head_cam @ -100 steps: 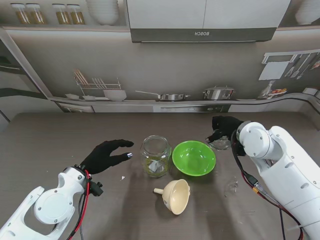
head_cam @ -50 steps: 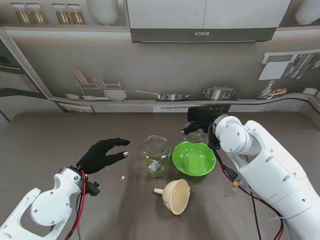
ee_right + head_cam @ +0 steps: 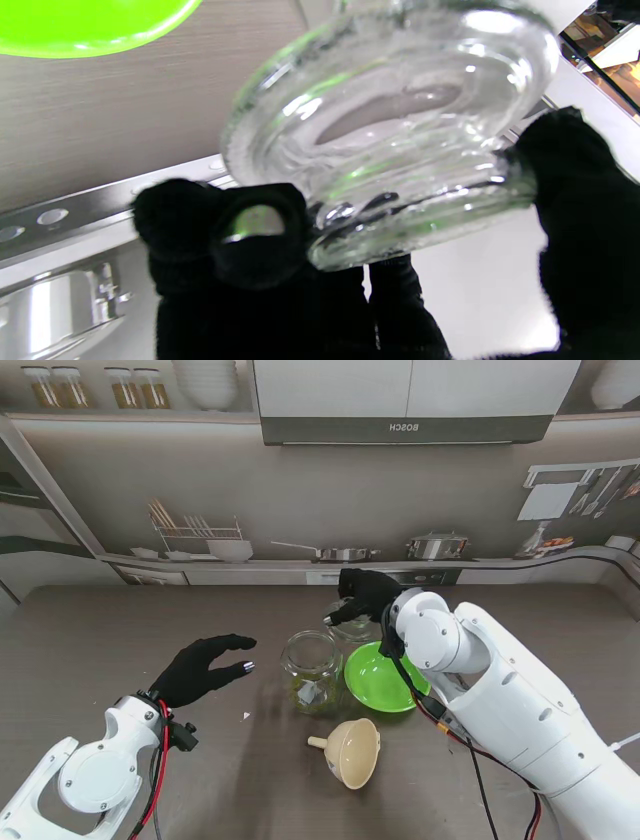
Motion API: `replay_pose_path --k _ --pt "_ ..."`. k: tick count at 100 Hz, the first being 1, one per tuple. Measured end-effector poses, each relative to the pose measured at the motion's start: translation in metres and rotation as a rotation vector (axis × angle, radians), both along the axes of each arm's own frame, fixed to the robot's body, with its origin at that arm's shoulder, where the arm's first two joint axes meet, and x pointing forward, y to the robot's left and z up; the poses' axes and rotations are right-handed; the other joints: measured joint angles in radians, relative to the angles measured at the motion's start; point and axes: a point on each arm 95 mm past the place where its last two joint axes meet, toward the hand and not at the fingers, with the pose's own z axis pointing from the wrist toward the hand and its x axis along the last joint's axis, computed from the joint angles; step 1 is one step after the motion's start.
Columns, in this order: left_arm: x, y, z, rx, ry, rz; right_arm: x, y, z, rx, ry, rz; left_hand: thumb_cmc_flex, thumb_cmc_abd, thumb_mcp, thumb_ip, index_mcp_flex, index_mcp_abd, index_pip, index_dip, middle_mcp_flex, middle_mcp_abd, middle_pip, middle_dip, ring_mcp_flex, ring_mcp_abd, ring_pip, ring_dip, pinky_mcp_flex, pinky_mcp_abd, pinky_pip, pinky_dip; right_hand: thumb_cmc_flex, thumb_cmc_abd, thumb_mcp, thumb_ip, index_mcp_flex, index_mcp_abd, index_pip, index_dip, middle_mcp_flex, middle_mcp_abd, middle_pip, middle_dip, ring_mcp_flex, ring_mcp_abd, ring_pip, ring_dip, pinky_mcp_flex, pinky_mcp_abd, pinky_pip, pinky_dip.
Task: Pour mung beans into a glass jar with a funnel
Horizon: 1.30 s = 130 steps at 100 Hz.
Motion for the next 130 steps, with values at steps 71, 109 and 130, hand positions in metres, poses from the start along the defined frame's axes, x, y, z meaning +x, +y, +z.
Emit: replay_pose_path --k 71,109,130 --pt "-0.005 0.007 0.003 -0.006 -0.026 0.021 0.001 0.05 -0.021 -0.003 -0.02 0.116 0.0 0.0 0.0 0.0 0.0 0.0 0.0 0.0 0.0 0.0 0.0 0.0 0.0 0.0 0.0 0.0 0.0 0.0 0.0 0.0 0.0 0.0 0.0 0.0 0.0 0.0 -0.001 0.0 0.0 0.0 0.0 -0.001 0.0 0.0 0.004 0.0 0.001 0.0 0.001 0.0" --pt "-0.005 0.007 0.003 -0.005 -0.029 0.022 0.002 0.06 -0.035 -0.025 -0.025 0.165 0.0 0.0 0.0 0.0 0.0 0.0 0.0 0.0 0.0 0.0 0.0 0.0 0.0 0.0 0.0 0.0 0.0 0.0 0.0 0.0 0.0 0.0 0.0 0.0 0.0 0.0 -0.001 0.0 0.001 0.0 -0.001 -0.001 0.0 0.0 0.004 0.0 0.001 0.0 0.001 0.0" --pt "-0.006 0.008 0.004 -0.005 -0.032 0.026 0.002 0.063 -0.039 -0.055 -0.041 0.193 0.0 0.0 0.0 0.0 0.0 0.0 0.0 0.0 0.0 0.0 0.0 0.0 0.0 0.0 0.0 0.0 0.0 0.0 0.0 0.0 0.0 0.0 0.0 0.0 0.0 0.0 -0.001 0.0 0.001 0.0 -0.001 -0.001 0.0 0.0 0.004 0.0 0.001 0.0 0.001 0.0"
